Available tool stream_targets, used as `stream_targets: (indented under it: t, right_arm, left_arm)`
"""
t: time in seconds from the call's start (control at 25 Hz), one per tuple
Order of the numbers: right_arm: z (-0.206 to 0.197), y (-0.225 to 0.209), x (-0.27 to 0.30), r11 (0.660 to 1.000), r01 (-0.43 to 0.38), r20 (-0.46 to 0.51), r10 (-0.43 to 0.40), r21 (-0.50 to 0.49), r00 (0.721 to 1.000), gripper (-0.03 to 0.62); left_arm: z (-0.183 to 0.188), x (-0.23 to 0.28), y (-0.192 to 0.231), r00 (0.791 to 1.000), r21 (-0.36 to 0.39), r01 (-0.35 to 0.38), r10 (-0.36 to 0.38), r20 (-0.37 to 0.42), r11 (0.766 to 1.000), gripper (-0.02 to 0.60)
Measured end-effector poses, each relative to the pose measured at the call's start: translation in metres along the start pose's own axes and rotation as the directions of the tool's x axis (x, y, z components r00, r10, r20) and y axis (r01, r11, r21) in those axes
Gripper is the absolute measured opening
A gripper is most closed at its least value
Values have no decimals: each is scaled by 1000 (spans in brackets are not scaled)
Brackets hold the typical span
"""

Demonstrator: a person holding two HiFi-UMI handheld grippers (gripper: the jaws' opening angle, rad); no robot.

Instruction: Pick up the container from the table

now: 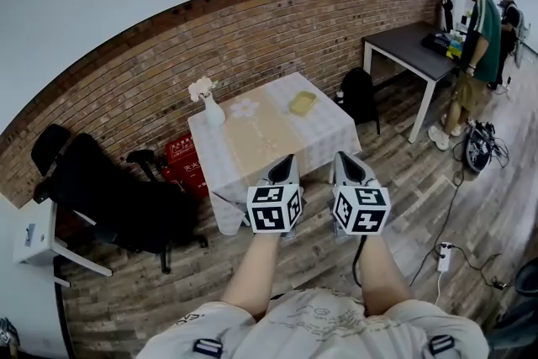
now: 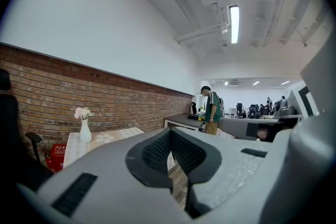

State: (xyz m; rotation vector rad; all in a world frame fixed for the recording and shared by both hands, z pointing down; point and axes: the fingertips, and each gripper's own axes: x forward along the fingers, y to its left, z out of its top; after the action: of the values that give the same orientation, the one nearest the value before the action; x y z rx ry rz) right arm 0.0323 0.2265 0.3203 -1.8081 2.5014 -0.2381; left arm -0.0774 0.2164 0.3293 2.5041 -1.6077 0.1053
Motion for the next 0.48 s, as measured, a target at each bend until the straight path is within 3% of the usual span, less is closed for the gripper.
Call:
stream_targets:
  t: [0.48]
  right_arm:
    - [-17,-44,12,1000,9,-35,-8,10,999,-9]
  left_arm:
    - [-16,48,-17,1000,-7,7,-8,-29,1000,5]
